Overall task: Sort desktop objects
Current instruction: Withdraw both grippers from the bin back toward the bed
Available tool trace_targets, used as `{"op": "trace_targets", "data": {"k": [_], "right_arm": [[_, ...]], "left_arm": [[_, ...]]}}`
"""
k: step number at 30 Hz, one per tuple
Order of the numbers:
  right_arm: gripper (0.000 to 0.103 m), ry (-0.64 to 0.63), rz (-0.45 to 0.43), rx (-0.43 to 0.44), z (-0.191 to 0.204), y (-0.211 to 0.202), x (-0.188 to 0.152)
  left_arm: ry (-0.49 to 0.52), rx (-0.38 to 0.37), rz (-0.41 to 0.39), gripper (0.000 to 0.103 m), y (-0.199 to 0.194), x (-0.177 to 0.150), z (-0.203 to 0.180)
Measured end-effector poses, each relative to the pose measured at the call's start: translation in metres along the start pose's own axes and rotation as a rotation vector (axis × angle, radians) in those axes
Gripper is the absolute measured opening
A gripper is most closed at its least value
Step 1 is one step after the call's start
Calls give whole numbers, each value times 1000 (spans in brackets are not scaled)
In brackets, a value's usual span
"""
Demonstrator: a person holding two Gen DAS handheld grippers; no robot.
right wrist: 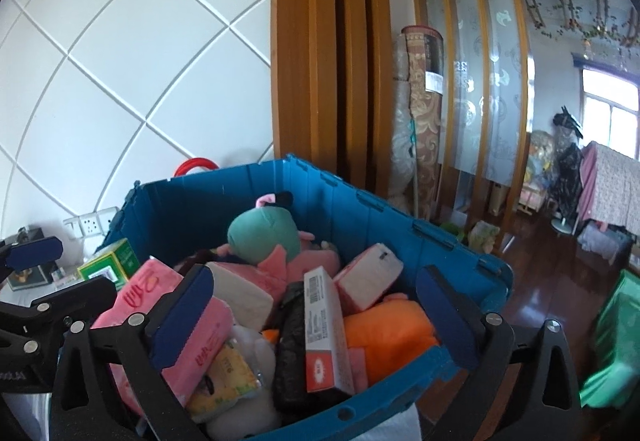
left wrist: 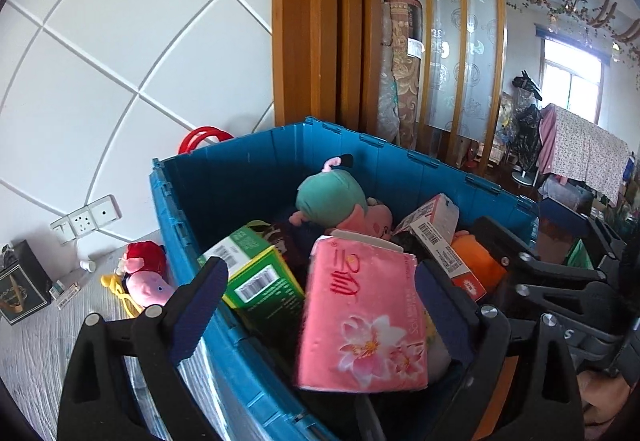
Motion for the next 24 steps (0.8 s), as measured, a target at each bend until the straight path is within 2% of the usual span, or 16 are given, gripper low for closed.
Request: {"op": "trace_targets", "data": {"k": [4,9,16,24], "right_arm": [[103,9,-26,40,11,-23,5],[103,7,-67,124,47,-54,13],[103,-46,-116,264,140,-91,22],[103,-128,-81,417,272,-103,13]], "left_arm": [[-36,20,-25,96,-24,-9,24],[-101,89,-60,96,-61,-23,76],[-187,207,-78,96,-118,-59,170],[-289,352,-59,96,-171,-105,289]]}}
Point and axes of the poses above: each gripper's, at about its wrist camera, not at the fingertips, and y roughly the way its jaws point, z to its left, x to its top, the point moved 6 cm from there along y, roughly the way its jaws point, and after that the axes turned 9 degrees about -x, right-handed, at the moved point
